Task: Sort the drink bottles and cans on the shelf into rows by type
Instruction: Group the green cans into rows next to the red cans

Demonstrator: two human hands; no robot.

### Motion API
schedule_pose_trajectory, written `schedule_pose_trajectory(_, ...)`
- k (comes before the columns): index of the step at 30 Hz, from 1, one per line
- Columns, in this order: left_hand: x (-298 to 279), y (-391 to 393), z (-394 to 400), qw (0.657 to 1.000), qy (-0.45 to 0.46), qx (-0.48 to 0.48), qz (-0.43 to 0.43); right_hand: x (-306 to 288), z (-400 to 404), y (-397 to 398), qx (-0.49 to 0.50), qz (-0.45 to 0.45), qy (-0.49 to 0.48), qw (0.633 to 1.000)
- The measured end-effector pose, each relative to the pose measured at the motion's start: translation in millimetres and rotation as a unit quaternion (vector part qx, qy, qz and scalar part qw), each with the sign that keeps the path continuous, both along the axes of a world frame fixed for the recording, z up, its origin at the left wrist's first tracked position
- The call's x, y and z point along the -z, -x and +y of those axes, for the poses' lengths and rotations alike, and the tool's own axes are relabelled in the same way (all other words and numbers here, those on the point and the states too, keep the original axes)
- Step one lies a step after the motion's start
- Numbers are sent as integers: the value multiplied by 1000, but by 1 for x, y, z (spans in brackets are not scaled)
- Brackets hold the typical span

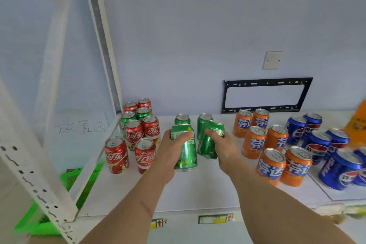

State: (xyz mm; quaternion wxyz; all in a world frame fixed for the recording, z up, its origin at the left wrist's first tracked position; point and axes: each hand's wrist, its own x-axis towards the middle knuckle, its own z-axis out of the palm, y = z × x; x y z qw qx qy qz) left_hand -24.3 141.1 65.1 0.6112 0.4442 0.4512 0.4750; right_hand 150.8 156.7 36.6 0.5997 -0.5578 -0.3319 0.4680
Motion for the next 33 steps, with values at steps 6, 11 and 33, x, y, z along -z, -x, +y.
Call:
schedule_pose_trajectory(6, 17, -9, -11, 998, 14, -59, 7, 24, 4, -12, -15, -21, -1, 1000)
schedule_pose_trajectory(11, 33, -8, -13, 996, 9, -81, 33, 45, 12, -11, -3, -36, -13, 999)
schedule_pose_trajectory(33, 51, -16, 41, 978, -102, -39, 178, 54, -33, -18, -85, -520, 160, 835)
